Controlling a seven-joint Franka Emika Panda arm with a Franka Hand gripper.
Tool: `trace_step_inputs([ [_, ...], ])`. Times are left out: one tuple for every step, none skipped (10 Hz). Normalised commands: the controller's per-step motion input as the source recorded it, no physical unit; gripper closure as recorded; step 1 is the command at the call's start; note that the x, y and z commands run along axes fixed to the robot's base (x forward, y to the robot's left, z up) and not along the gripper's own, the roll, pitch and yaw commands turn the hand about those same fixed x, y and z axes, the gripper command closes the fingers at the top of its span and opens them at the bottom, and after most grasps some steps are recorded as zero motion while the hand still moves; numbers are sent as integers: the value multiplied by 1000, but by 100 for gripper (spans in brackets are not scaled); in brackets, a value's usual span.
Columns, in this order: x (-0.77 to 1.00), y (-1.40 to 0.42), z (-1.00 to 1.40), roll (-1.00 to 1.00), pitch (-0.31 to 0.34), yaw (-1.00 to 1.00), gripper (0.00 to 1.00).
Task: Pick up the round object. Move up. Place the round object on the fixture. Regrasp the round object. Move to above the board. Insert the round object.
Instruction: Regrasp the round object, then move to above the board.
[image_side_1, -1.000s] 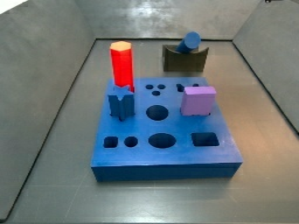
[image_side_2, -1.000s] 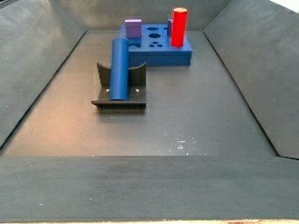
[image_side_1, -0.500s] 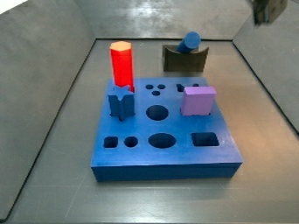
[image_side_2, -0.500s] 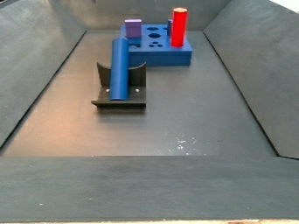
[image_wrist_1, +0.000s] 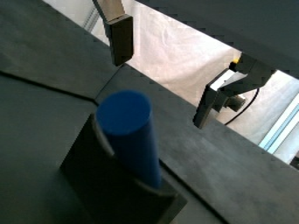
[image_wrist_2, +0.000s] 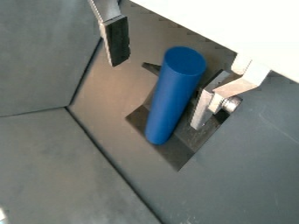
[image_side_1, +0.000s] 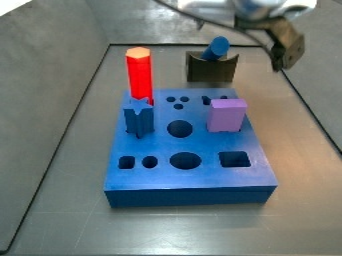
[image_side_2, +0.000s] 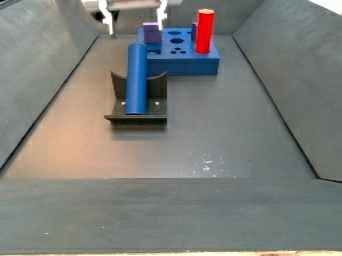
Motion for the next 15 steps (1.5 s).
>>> trace_step_inputs([
  [121, 1, -899, 60, -13, 31, 0],
  [111, -5, -682, 64, -1, 30, 0],
  [101, -7, -533, 67, 2, 32, 0],
  [92, -10, -330, 71, 7, 40, 0],
  [93, -12, -182, 70, 10, 41, 0],
  [0, 0, 0, 0, 0, 0, 100],
  [-382, 5, 1000, 105, 35, 154, 100],
  [-380, 1, 1000, 85, 19, 153, 100],
  [-366, 3, 1000, 34, -37, 156, 100],
  [-349, 6, 1000, -18, -83, 151, 100],
  [-340, 3, 1000, -26, -109, 128, 100],
  [-326, 4, 1000, -20, -132, 88, 100],
  [-315, 3, 1000, -18, -138, 58, 100],
  [-308, 3, 1000, -18, -138, 36, 100],
  [-290, 4, 1000, -28, -119, -17, 100],
])
